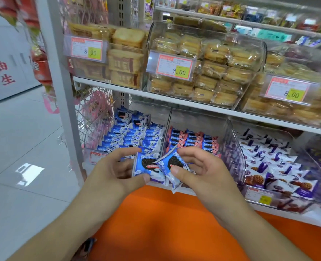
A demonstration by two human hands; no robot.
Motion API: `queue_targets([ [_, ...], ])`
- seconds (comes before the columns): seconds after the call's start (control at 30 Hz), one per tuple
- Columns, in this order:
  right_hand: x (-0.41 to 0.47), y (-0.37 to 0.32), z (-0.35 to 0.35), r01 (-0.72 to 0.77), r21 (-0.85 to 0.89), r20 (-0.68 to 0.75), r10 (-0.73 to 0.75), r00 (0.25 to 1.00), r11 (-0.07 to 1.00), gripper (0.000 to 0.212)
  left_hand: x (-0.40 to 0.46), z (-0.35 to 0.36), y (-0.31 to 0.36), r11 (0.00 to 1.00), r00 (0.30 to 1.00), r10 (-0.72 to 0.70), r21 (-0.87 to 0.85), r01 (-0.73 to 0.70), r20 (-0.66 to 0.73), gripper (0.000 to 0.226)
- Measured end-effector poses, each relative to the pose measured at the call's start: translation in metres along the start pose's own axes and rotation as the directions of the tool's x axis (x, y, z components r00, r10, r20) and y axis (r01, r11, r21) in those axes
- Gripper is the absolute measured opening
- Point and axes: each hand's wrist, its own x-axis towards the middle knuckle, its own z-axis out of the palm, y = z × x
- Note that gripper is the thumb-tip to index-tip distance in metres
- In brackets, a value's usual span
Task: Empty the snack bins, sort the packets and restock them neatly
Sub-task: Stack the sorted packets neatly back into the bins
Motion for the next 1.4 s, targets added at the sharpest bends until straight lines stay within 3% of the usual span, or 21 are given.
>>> queue_targets([
  [0.13,0.0,0.0,0.007,0.011,0.032,-0.001,-0.011,1.0,0.999,0.036,-0.001,0.0,-0.006,0.986,0.999,-0.047,-0.162,0.048,0.012,0.059],
  [0.23,-0.001,0.0,0.009,0.022,0.028,-0.002,-0.022,1.0,0.999,0.039,-0.004,0.004,0.001,0.96,0.998,-0.055,-0.275,0.062,0.034,0.042],
  [0.37,-0.002,-0.002,0.01,0.049,0.038,0.009,-0.049,0.999,0.998,0.033,-0.008,0.01,0.004,0.971,0.996,-0.037,-0.233,0.054,0.077,0.034],
  [0.5,-0.002,-0.002,0.014,0.11,-0.075,-0.019,-0.112,0.994,0.991,0.031,-0.008,0.012,0.006,0.938,0.982,-0.121,-0.306,0.161,0.145,0.029],
  [0.67,-0.004,-0.002,0.018,0.09,-0.199,0.037,-0.085,0.996,0.976,0.035,-0.008,0.012,0.004,0.977,0.984,-0.107,-0.167,0.13,0.14,0.031],
  [0.9,-0.003,-0.004,0.014,-0.08,-0.049,0.223,0.089,0.971,0.996,0.044,-0.009,0.008,0.012,0.969,0.987,-0.104,-0.21,0.128,0.126,0.024],
  [1.03,-0.002,-0.003,0.017,-0.045,-0.058,0.174,0.054,0.983,0.997,0.036,-0.007,0.003,0.014,0.996,0.988,-0.081,-0.033,0.086,0.131,0.024],
  [1.2,0.003,-0.005,0.017,0.021,-0.192,0.228,0.023,0.973,0.981,0.039,0.015,-0.021,0.021,0.956,0.957,-0.086,0.293,0.001,0.279,0.044],
  [1.3,0.019,-0.005,0.022,0.086,-0.27,0.245,-0.018,0.969,0.959,0.039,0.038,-0.033,0.034,0.839,0.91,-0.13,0.533,-0.111,0.394,0.059],
  [1.4,0.048,-0.005,0.025,0.121,-0.315,0.254,-0.039,0.966,0.941,0.043,0.072,-0.038,0.048,0.695,0.897,-0.138,0.686,-0.215,0.42,0.045],
])
